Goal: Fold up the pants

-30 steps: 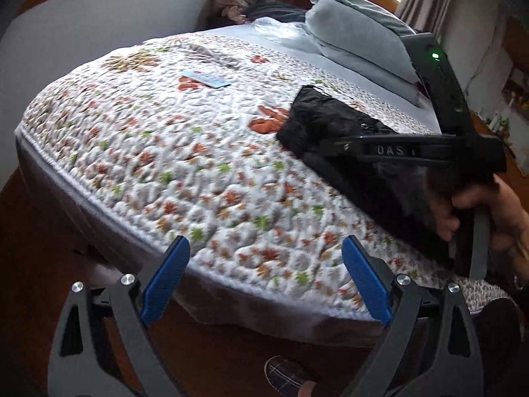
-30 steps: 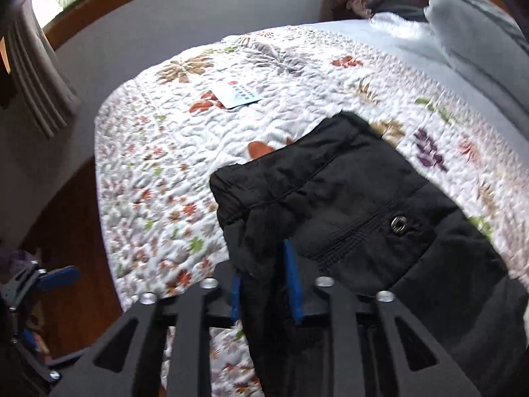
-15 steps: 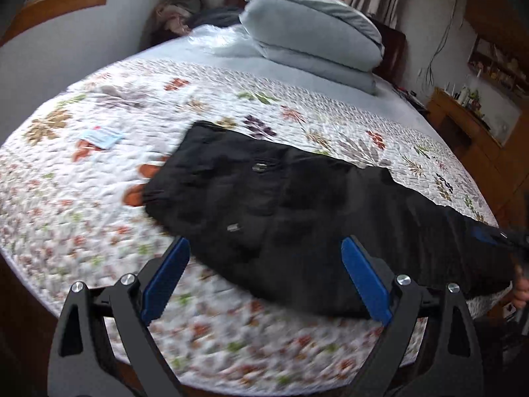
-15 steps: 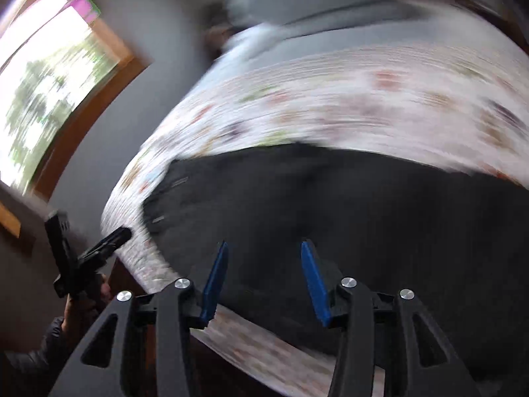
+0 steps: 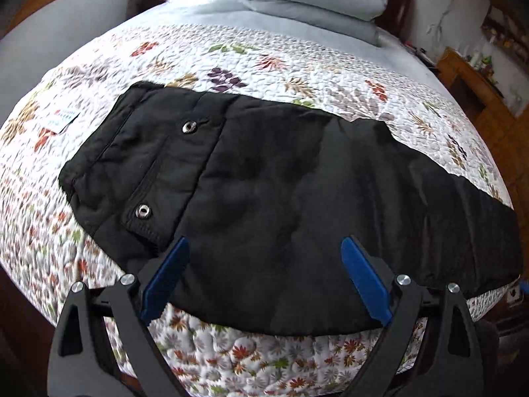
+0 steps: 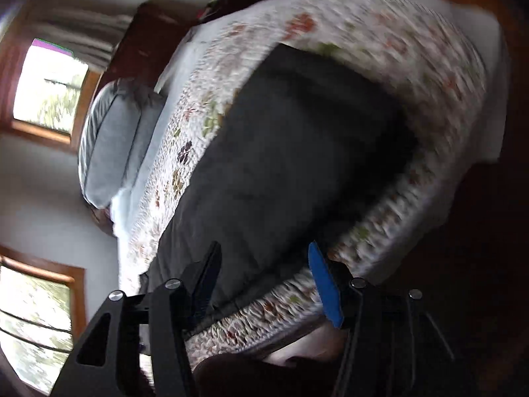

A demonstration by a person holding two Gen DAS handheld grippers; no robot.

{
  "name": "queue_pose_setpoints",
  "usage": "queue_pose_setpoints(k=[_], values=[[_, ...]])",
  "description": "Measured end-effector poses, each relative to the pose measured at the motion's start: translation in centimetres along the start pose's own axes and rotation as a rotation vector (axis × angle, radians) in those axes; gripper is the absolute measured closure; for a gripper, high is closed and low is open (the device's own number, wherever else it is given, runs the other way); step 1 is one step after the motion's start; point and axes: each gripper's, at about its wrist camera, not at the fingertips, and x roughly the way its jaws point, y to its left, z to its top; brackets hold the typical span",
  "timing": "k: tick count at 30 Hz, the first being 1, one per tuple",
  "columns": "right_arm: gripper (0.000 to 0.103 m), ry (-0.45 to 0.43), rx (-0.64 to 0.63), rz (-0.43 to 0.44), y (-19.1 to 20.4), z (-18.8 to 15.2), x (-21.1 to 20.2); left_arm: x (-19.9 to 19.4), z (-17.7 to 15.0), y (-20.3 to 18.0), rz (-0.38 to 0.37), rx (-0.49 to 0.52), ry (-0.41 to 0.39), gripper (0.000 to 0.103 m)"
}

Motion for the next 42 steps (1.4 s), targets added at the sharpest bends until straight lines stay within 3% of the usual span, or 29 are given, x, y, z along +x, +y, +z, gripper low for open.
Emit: queue_pose_setpoints(k=[7,9,15,17,20,22,29,32,37,42], values=[[0.046,-0.01,0.108,0.042,-3.6,0.0,2.1,-1.4,-1.2,-0.4,0.02,-0.057,0.004,0.01],[0.046,-0.027,0.136,0.103,-4.6,0.6,2.5,-1.8,-1.6,-0.6,0.024,-0.057,0.007,0.01],[0.046,-0.032,0.161,0.135,-4.5,2.0,3.2,-1.7,-2.8,-0.6,0.022,-0.074,0.029,0.01],[0.052,-0.031,0.144,0.103,-3.8,2.4,3.3,-1.5,-2.9,-0.5,0.024,-0.078,0.027,0.01],[0.075,-0.037,0.052,0.023,-2.1,2.7,3.7,-1.1,-3.0,-0.4,0.024,-0.077,0.034,0.01],[0.086,-0.038,0.0,-0.023,-0.9,3.0,3.7,-0.9,-3.0,-0.2,0.02,-0.075,0.035,0.01],[0.09,-0.062,-0.018,-0.016,1.5,4.6,4.0,0.5,-3.2,0.0,-0.014,-0.089,0.047,0.004],[0.09,-0.067,-0.1,-0.138,2.8,4.1,4.2,1.1,-3.2,-0.6,0.01,-0.056,0.06,0.003],[0.091,-0.191,-0.462,-0.297,11.9,1.5,2.5,1.1,-3.2,-0.4,-0.001,-0.052,0.059,0.003],[0.091,-0.225,-0.717,-0.315,19.8,-2.0,2.7,0.8,-3.0,0.4,-0.034,-0.094,0.061,0.003]])
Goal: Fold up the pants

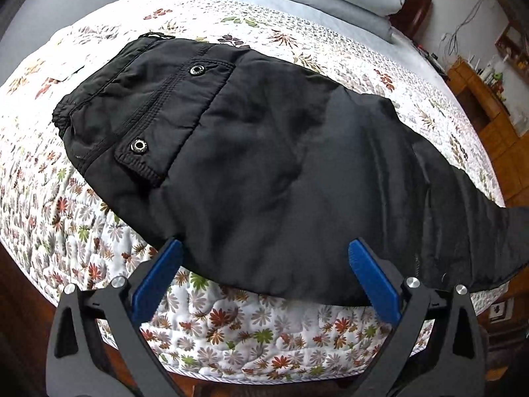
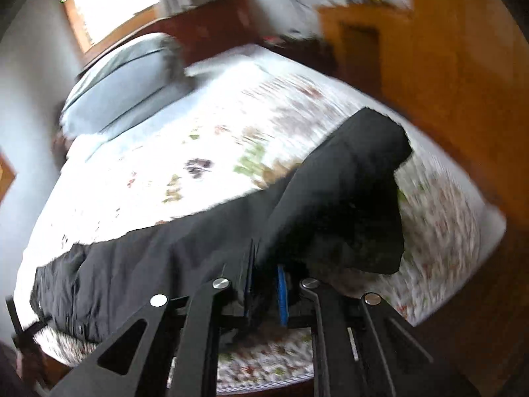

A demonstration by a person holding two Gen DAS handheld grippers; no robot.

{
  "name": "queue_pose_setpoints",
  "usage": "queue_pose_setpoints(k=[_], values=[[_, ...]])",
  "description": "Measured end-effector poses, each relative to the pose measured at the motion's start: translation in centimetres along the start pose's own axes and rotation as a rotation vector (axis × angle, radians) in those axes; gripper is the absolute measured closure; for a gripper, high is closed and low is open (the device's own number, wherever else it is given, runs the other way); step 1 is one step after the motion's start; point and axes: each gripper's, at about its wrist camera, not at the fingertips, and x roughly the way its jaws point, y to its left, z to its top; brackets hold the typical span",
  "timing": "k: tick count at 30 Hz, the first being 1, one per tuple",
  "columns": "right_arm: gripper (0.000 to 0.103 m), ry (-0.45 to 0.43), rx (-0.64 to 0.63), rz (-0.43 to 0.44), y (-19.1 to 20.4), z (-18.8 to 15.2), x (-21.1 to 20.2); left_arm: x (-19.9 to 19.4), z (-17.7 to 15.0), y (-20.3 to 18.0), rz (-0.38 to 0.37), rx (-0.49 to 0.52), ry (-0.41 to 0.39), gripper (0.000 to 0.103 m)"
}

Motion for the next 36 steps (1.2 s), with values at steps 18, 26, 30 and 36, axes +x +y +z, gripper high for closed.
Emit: queue_pose_setpoints(k=[18,26,30,36], values=[[0.091,0.054,-0.459,0.092,16.2,-2.4,1.2,-0.9,0.6,0.6,-0.037,-0.044,-0.012,0.003],[0.091,0.119,-0.529,0.125,18.2,-4.7,3.2,-1.6,0.9,0.5,-0.023,-0.036,-0.033,0.003],[0.091,0.174,-0.593,0.146,19.7,-6.4,4.6,-1.7,0.9,0.5,-0.023,-0.035,-0.034,0.003],[0.091,0.253,-0.747,0.125,21.6,-9.9,6.3,-1.9,0.9,0.6,-0.025,-0.041,-0.037,0.003]])
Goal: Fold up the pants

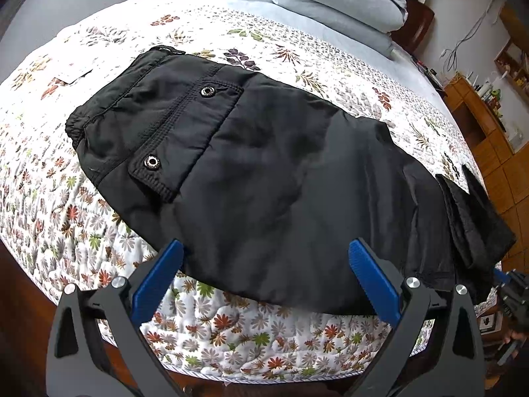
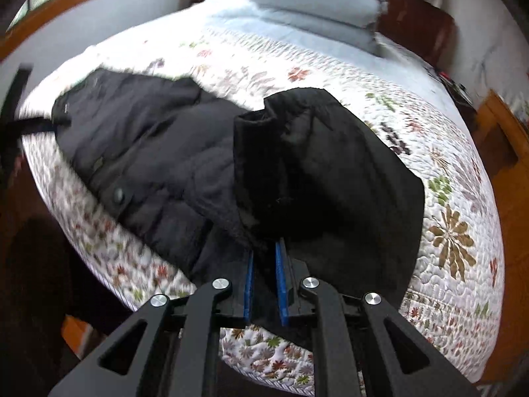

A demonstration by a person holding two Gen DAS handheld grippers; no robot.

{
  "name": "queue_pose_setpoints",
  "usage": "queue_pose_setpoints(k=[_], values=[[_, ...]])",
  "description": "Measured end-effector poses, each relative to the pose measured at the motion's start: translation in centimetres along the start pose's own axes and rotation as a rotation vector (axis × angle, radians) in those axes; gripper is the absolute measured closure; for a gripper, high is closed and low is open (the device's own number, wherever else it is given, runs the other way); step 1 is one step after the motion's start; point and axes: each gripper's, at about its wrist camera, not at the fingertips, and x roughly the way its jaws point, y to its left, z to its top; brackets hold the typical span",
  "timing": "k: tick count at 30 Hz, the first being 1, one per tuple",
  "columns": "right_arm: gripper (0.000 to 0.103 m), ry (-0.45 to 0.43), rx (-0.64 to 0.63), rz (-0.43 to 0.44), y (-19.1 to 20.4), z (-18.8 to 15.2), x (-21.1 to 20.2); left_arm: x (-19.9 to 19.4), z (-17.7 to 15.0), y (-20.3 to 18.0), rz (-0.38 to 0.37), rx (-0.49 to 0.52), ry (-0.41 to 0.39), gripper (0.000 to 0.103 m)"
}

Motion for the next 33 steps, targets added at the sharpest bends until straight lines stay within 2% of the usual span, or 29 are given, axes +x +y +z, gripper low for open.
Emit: queue_pose_setpoints(k=[8,11,14,15,18,20,23,24,25,27,29,33], values=[[0.089,0.061,-0.068,-0.004,1.2,-1.1,1.6,0.0,0.0,0.0,-0.003,-0.001,0.002,0.003],[0.086,0.067,-0.053,0.012,1.0,-1.4,1.8,0.1,0.0,0.0,-0.004,-0.001,0.004,0.003],[0.074,0.07,-0.036,0.049,0.9,-1.6,1.9,0.1,0.0,0.0,-0.004,-0.001,0.007,0.003],[0.064,0.066,-0.023,0.081,0.8,-1.7,1.7,0.1,0.0,-0.1,-0.004,-0.001,0.007,0.003],[0.061,0.034,0.039,0.135,0.4,-1.9,0.8,0.0,0.0,-0.1,-0.005,-0.003,0.003,0.003],[0.061,0.007,0.119,0.205,-0.4,-2.1,0.1,0.0,0.0,0.0,-0.006,-0.007,0.004,0.003],[0.061,-0.012,0.385,0.462,-2.5,-3.1,-0.1,0.0,0.0,0.0,-0.007,-0.01,0.004,0.003],[0.061,-0.008,0.512,0.588,-3.2,-3.8,0.4,0.0,0.0,0.0,-0.007,-0.01,0.004,0.003],[0.061,0.002,0.61,0.68,-3.5,-4.5,1.0,0.0,0.0,0.0,-0.008,-0.01,0.005,0.003],[0.061,0.015,0.718,0.767,-3.2,-5.5,2.1,-0.1,0.0,0.0,-0.01,-0.01,0.003,0.003],[0.061,0.003,0.783,0.772,-3.2,-6.0,2.8,-0.2,0.1,-0.1,-0.011,-0.006,0.0,0.003],[0.061,-0.019,1.021,0.841,-4.9,-6.9,5.0,-0.5,0.1,-0.4,-0.013,0.0,-0.007,0.003]])
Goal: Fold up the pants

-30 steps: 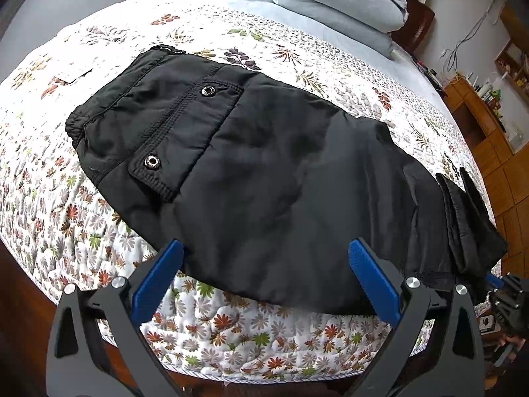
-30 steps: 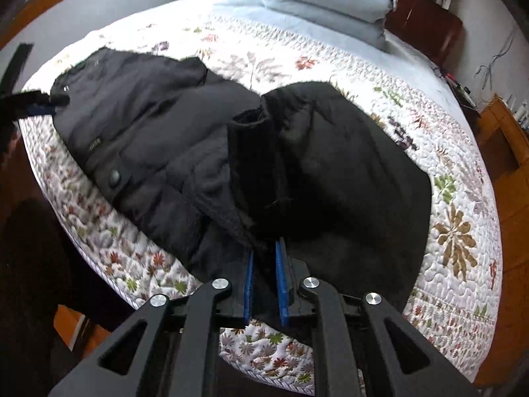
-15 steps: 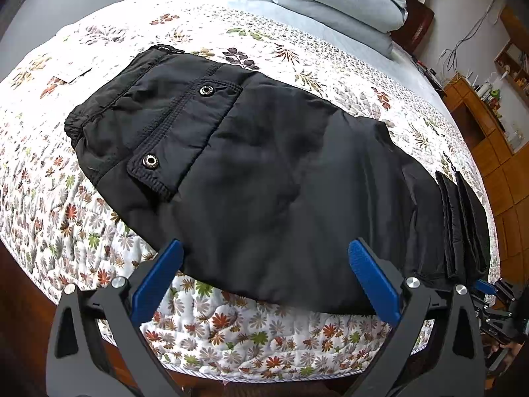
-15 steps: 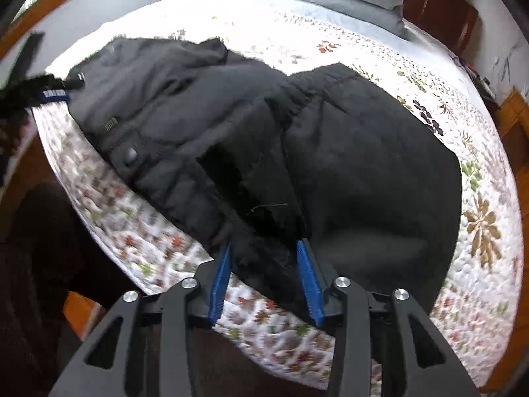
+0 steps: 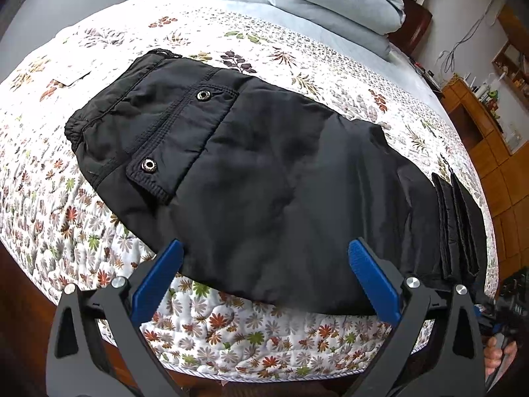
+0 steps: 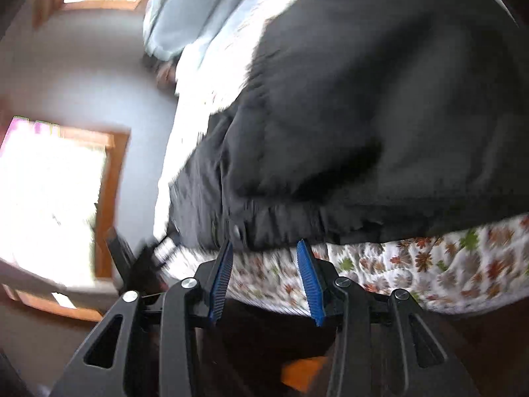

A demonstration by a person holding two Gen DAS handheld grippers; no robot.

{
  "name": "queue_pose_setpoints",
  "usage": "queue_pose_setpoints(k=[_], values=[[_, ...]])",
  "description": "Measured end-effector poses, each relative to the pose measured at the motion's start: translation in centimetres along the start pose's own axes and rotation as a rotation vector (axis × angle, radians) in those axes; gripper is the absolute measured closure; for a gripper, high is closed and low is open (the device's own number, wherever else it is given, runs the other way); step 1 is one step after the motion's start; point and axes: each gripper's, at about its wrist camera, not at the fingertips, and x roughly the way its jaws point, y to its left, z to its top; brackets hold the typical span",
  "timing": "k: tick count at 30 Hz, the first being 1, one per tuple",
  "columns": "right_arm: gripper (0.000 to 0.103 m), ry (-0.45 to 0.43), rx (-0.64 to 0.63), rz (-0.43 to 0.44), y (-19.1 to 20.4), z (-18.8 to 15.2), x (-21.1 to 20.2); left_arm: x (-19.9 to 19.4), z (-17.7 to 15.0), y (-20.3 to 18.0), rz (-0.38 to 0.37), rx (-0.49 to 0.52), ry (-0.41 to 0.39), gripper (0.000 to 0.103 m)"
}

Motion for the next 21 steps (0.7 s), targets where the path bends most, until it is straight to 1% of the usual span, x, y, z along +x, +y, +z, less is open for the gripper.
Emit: queue_pose_setpoints(k=[3,9,11,12,13,16,18,21], values=[[0.061,-0.068,0.07,0.027,-0.6,1.4,-0.4,-0.2,0.1,-0.1,-0.003,-0.001,-0.007,0.003],[0.061,-0.097,0.152,0.007,-1.2,2.1,0.2,-0.2,0.1,0.0,-0.003,-0.006,-0.006,0.003],[0.068,-0.105,0.161,-0.002,-1.4,2.1,0.4,-0.2,0.1,0.0,-0.004,-0.006,-0.003,0.003],[0.075,-0.105,0.161,-0.009,-1.4,2.1,0.4,-0.1,0.1,0.0,-0.003,-0.005,-0.003,0.003],[0.08,-0.098,0.154,-0.024,-1.5,2.1,0.4,-0.1,0.1,0.0,-0.002,-0.004,-0.003,0.003],[0.085,-0.094,0.132,-0.048,-1.2,2.0,0.7,-0.1,0.0,0.0,-0.003,-0.004,-0.002,0.003],[0.086,-0.089,0.1,-0.078,-0.8,1.7,0.6,0.1,-0.1,-0.1,-0.002,-0.004,0.003,0.003],[0.086,-0.077,0.088,-0.103,-1.0,1.6,0.1,0.3,-0.2,-0.2,0.0,-0.002,0.009,0.003]])
